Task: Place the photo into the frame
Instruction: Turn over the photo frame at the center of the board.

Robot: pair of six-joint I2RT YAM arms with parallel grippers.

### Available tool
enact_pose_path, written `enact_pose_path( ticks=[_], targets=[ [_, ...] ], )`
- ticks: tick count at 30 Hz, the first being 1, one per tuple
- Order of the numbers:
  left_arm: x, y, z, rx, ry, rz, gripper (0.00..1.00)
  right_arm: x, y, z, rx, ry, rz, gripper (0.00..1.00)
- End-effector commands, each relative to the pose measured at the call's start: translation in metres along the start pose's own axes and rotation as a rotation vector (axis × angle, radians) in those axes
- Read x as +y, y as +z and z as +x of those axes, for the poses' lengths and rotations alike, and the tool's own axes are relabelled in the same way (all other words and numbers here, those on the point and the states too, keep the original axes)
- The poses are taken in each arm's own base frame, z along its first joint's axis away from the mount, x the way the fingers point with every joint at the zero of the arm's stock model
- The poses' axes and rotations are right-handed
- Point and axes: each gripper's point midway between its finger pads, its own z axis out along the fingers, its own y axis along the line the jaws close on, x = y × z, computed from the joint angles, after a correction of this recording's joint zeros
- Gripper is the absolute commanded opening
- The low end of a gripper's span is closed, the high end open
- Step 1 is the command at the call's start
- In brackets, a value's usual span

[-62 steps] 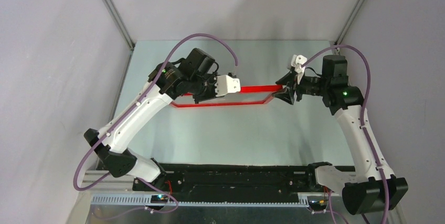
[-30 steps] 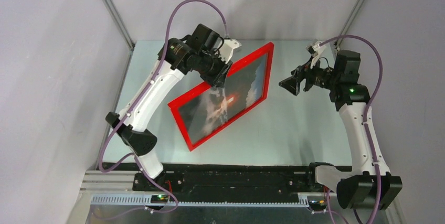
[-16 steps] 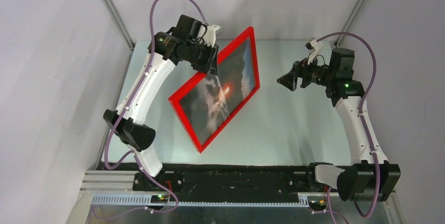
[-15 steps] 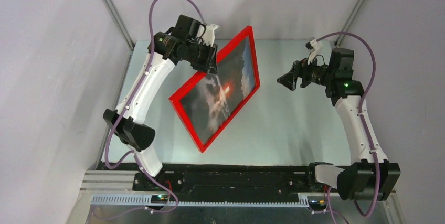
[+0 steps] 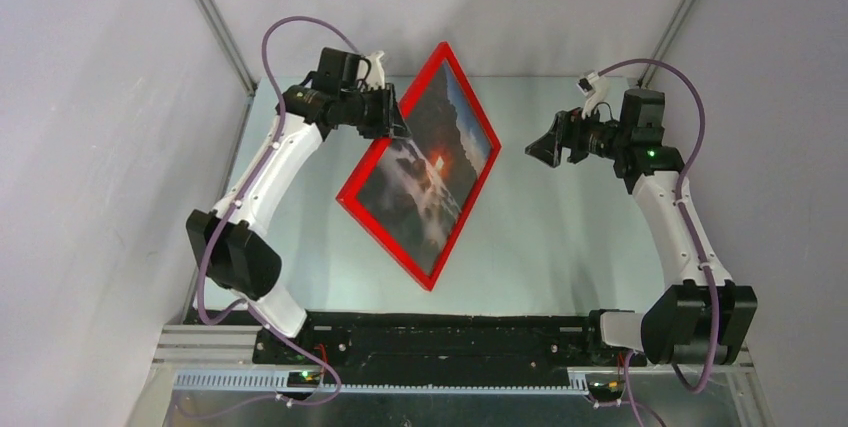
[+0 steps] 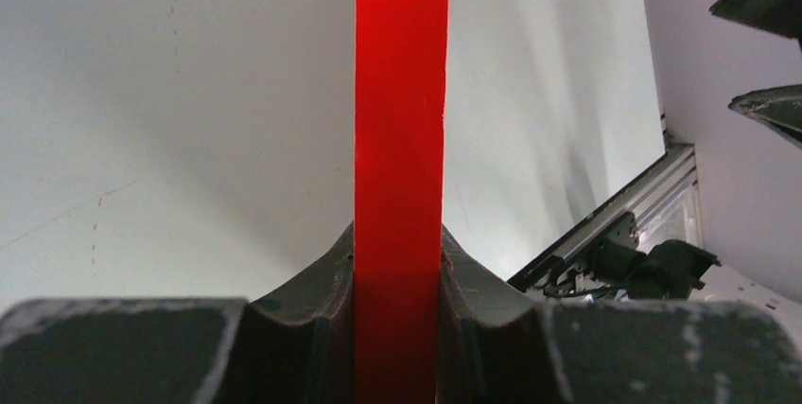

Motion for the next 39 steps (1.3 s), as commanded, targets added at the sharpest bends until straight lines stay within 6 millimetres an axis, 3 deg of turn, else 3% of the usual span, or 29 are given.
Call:
enact_pose_path(
  ticks=[1, 12, 24, 30, 39],
  targets=[
    [-0.023, -0.032, -0.047, -0.222, -0.035, 0.109, 0.0, -0.003, 0.006, -0.005, -0.018, 0.005, -0.005, 0.83],
    [0.012, -0.02, -0.033, -0.295, -0.181, 0.109, 0.0, -0.021, 0.028, 0.013, -0.007, 0.168, 0.009, 0.83],
    [0.023, -0.012, -0.009, -0.425, -0.356, 0.225, 0.0, -0.035, 0.073, 0.065, 0.099, 0.335, 0.078, 0.82],
    [0.041, 0.0, 0.008, -0.42, -0.361, 0.167, 0.0, -0.05, 0.092, 0.092, 0.163, 0.404, 0.091, 0.8],
    [0.076, 0.032, 0.038, -0.36, -0.331, 0.064, 0.01, -0.063, 0.12, 0.133, 0.255, 0.43, 0.11, 0.8]
  ],
)
